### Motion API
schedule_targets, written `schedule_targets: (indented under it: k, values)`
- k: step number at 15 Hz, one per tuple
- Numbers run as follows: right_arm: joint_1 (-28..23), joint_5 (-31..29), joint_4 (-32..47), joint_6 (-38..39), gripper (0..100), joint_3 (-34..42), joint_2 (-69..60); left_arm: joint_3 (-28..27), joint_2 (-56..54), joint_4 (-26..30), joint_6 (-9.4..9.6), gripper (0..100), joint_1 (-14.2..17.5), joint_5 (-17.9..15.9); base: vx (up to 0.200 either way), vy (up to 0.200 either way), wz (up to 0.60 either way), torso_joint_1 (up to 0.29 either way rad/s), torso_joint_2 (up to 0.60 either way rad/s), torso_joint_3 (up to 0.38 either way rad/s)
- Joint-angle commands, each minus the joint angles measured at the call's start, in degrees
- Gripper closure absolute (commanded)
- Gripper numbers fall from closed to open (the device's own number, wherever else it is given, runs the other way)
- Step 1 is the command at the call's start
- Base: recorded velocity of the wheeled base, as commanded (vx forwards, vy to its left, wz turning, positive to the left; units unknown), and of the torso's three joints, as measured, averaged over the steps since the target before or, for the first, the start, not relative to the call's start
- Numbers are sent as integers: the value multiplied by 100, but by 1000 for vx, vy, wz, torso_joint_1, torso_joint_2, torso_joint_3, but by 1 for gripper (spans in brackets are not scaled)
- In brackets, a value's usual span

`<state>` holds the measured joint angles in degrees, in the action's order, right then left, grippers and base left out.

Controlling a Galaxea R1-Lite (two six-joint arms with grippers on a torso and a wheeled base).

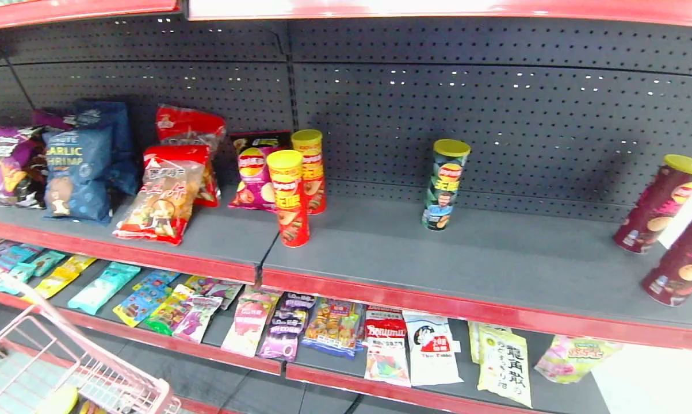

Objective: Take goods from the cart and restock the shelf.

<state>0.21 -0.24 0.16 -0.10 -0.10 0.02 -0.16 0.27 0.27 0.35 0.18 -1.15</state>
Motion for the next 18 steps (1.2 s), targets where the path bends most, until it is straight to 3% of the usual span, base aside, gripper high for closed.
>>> schedule_targets:
  k: [1,8,18]
  values:
    - [-3,-2,2,1,0,1,-2,-2,8,0,0,0,-1,0,0,0,600,-2,2,2]
    - [-3,-2,2,1,0,1,-2,-2,8,0,0,0,-1,0,0,0,600,2,2,1]
    - [-3,-2,2,19,0,1,-2,-2,8,0,0,0,-1,0,0,0,0,-35,78,42]
